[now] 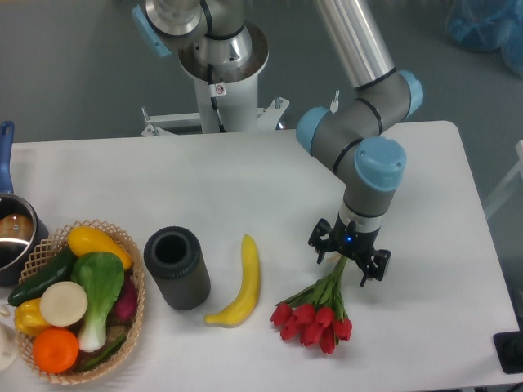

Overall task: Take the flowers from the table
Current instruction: 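Lower the open gripper down toward the tulip stems above the string tie, then close the gripper around the tulip stems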

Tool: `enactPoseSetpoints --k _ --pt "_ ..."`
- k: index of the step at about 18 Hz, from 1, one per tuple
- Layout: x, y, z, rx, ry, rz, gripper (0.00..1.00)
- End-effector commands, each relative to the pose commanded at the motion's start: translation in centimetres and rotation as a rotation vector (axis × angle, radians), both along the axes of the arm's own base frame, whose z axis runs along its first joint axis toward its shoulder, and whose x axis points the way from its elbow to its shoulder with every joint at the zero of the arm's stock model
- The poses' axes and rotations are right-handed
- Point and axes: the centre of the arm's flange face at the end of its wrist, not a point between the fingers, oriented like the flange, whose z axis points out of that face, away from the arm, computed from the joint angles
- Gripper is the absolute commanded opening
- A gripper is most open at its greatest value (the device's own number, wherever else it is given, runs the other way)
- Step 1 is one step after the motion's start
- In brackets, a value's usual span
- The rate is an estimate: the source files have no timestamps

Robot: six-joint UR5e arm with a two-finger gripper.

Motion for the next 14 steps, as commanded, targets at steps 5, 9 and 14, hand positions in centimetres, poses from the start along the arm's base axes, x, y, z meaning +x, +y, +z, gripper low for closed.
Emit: enactPoseSetpoints --k 5,9,14 --pt "-0.3 1.2 -0.6 0.005 -0.01 0.029 1.0" --pt "-0.4 1.4 -0.3 0.009 -0.006 0.03 0.75" --pt "-0.5 1.5 -0.3 0.01 -0.006 0.033 0.49"
